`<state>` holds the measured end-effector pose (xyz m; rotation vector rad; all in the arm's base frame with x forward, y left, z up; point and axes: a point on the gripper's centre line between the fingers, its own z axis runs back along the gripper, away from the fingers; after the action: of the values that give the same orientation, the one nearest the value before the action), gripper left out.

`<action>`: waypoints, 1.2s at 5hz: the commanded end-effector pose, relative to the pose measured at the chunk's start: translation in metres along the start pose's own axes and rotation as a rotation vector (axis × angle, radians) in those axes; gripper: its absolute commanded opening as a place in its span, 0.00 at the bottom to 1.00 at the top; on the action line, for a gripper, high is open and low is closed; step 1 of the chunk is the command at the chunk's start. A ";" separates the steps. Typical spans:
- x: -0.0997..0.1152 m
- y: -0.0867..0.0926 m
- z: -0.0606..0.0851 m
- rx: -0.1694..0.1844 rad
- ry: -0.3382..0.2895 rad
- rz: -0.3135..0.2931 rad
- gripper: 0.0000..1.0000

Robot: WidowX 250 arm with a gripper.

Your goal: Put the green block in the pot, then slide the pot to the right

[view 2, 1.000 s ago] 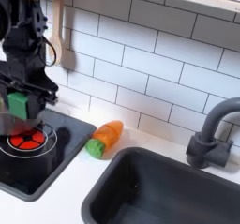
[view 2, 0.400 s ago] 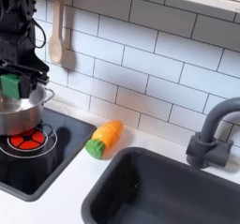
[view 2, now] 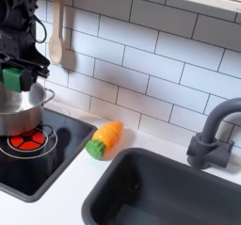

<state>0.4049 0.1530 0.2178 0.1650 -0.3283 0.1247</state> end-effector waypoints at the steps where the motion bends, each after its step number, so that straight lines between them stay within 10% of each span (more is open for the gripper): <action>1: 0.006 0.010 -0.010 0.020 0.007 0.009 0.00; 2: 0.004 0.007 -0.011 0.016 0.020 -0.006 0.67; 3: 0.004 0.009 -0.010 0.018 0.019 -0.008 1.00; 6: -0.004 0.011 -0.019 0.020 0.054 -0.028 1.00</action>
<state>0.4049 0.1672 0.1990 0.1848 -0.2686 0.1075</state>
